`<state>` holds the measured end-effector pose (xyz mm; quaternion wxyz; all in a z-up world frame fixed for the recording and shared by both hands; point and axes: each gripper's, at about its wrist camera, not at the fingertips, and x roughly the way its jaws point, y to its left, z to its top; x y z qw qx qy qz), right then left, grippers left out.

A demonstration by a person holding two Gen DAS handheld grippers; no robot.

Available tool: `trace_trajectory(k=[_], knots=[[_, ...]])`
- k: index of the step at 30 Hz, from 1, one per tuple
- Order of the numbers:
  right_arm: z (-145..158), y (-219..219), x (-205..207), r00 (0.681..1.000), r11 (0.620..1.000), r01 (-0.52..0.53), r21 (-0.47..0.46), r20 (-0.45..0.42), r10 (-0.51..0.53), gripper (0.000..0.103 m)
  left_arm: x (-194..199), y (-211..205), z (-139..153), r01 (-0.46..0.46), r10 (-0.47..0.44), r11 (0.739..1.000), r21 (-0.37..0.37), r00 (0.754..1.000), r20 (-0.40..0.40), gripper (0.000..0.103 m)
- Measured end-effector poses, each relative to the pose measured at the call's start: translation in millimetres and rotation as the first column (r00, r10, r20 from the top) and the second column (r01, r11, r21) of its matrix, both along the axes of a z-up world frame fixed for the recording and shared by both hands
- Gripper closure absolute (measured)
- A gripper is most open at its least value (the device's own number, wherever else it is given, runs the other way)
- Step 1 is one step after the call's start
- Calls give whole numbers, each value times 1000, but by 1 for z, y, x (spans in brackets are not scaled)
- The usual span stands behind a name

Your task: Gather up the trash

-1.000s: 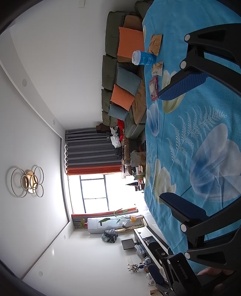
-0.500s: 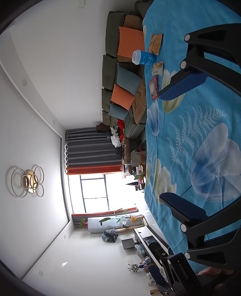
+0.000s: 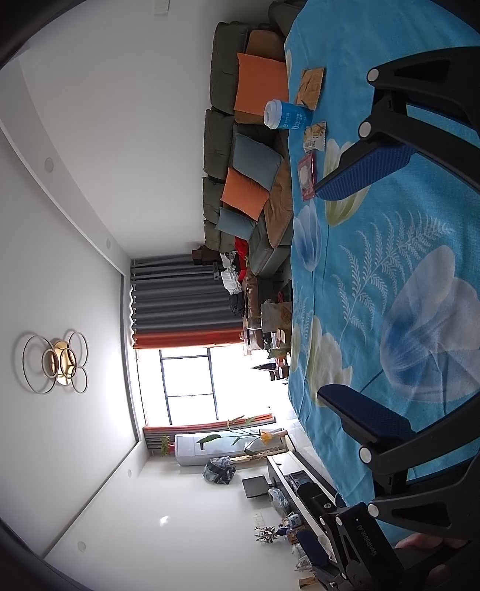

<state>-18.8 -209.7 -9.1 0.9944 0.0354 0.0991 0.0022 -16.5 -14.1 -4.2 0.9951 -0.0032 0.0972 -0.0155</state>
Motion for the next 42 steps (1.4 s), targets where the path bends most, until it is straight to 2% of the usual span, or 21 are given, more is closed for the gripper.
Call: trace_trajectory(k=[42], knots=[[1,3,-1,1000,1000,4,4,-2,-4,7,2,3,-6,2,-2,1000,-2,1000,-18,6]])
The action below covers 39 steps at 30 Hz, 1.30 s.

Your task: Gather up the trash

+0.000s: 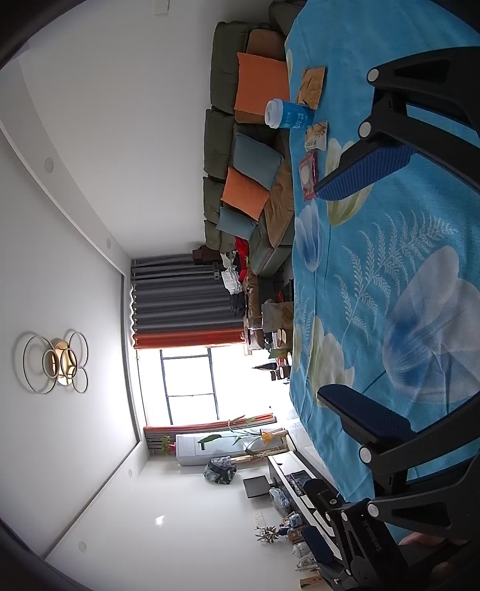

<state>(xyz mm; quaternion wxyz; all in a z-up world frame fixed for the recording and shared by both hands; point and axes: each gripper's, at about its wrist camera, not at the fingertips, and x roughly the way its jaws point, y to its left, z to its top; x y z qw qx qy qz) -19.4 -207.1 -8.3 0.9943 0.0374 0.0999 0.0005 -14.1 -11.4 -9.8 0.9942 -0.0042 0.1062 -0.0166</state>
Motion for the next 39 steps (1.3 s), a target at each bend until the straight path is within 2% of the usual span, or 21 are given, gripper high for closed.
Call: trace_trajectory(k=[39], knots=[[1,2,2,1000,1000,-2,1,2,2,7,8,-3,-3,17,-17,1000,-16,999,-29,6]])
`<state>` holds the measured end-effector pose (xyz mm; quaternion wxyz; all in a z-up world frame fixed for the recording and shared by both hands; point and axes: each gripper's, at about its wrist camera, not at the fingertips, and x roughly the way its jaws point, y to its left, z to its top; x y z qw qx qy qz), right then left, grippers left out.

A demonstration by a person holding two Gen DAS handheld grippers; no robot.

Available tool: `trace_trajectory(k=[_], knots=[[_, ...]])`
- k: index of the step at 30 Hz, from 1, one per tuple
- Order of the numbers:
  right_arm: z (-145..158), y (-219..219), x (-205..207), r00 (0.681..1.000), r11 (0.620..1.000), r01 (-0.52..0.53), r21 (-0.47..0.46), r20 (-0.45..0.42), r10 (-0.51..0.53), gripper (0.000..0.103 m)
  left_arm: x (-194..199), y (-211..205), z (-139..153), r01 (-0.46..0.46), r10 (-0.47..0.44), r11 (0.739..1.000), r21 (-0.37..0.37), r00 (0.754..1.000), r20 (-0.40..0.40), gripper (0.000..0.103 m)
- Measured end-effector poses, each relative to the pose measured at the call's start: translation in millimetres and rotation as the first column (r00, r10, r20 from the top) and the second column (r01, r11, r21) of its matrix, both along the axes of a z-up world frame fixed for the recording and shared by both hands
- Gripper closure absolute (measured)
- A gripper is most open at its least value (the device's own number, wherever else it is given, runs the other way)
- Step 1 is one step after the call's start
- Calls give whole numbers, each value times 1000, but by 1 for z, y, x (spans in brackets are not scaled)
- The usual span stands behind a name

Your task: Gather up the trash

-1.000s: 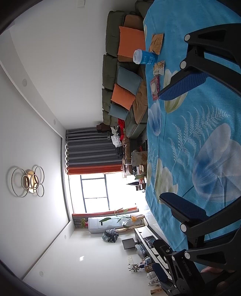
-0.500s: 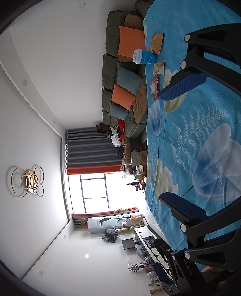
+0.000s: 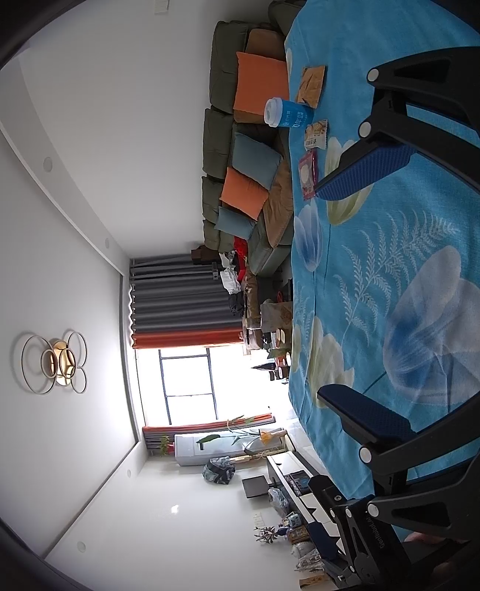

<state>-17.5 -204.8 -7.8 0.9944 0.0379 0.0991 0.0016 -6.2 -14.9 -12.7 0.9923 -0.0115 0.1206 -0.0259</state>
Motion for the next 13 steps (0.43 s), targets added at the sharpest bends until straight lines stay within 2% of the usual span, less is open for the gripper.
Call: trace_trajectory(k=[4,6,10,13], knots=[[-2,-2,3,1000,1000,-3,-1,-9,3,7,3,-5,-3,14,-14,1000,13,1000,-15,6],[-3,-3,5,1000,1000,-1,-2,-20,1,7,8,-5,-4,20,-20,1000,7,999,-47,6],[-2,-19,9,998,1000,10,-4,-56,-10,7,31,0,-8,46,-50,999,-29,986,-157,5],[-3,-43,23,990,999,38,3,-139,-37,7,56,4,-9,30,-38,999,-36,970,-239,6]])
